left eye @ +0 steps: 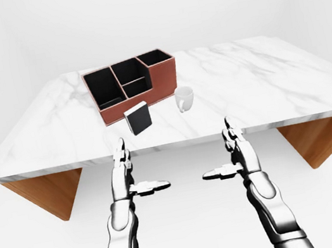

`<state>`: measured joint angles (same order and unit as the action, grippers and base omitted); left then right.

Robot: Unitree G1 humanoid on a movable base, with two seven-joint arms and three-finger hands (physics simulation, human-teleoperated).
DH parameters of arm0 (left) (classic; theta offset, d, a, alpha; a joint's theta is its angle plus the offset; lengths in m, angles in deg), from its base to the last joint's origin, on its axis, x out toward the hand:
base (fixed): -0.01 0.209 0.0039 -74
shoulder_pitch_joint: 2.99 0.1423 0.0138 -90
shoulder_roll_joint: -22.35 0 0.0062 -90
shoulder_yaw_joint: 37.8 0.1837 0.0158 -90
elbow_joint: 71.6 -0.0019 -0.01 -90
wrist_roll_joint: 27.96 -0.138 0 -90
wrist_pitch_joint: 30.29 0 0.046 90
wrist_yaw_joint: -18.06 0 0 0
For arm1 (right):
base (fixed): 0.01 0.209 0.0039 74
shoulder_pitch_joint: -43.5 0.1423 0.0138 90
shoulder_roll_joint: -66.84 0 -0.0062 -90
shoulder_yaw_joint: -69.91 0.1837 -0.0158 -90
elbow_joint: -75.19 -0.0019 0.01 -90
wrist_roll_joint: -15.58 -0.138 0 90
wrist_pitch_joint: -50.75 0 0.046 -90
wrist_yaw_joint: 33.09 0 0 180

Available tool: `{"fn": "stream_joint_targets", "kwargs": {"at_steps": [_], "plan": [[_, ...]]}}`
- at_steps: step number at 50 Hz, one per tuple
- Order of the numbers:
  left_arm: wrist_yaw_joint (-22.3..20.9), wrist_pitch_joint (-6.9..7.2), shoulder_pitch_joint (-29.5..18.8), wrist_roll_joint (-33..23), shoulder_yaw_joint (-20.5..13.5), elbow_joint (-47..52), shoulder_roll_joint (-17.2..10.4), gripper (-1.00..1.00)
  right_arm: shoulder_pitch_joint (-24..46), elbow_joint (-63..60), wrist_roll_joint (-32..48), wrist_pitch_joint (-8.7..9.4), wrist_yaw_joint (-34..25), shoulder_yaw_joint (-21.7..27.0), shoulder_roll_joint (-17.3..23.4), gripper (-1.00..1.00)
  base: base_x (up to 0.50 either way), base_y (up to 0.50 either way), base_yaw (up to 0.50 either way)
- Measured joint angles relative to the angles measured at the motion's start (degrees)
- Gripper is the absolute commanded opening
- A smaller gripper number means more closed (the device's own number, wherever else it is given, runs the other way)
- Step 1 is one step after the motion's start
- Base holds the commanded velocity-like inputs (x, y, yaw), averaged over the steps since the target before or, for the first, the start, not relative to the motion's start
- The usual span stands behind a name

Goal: Pick up the book and place it in the front compartment of the caddy.

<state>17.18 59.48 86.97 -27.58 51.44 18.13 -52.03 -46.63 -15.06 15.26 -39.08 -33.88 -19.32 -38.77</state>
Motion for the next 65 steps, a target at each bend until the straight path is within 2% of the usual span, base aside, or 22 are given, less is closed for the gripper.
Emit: {"fn": "stream_joint_targets", "kwargs": {"at_steps": [9, 18, 25, 34, 65], "plan": [[-0.9, 0.44, 0.3, 0.4, -0.6, 0.9, -0.3, 0.99, -0.6, -1.9, -0.3, 1.24, -0.7, 0.7, 0.4, 1.00, 0.00, 0.00, 0.00], [-1.5, 1.56, 0.9, 0.7, -0.8, 2.9, -0.5, 0.99, -1.4, -4.9, -0.4, 3.10, -1.1, 1.1, 0.5, 1.00, 0.00, 0.00, 0.00], [-1.8, 3.03, 1.5, 0.9, -0.9, 5.3, -0.5, 0.99, -2.0, -7.8, -0.3, 4.83, -1.3, 1.3, 0.6, 1.00, 0.00, 0.00, 0.00], [-2.3, 5.23, 2.4, 1.1, -0.9, 9.1, -0.4, 0.99, -2.9, -12.8, -0.1, 4.83, -1.7, 1.3, 0.6, 1.00, 0.00, 0.00, 0.00], [-3.1, 5.23, 3.7, 2.0, -1.6, 16.8, -0.5, 0.99, -4.5, -21.8, 0.8, 4.83, -2.9, 0.9, 0.4, 1.00, 0.00, 0.00, 0.00]]}}
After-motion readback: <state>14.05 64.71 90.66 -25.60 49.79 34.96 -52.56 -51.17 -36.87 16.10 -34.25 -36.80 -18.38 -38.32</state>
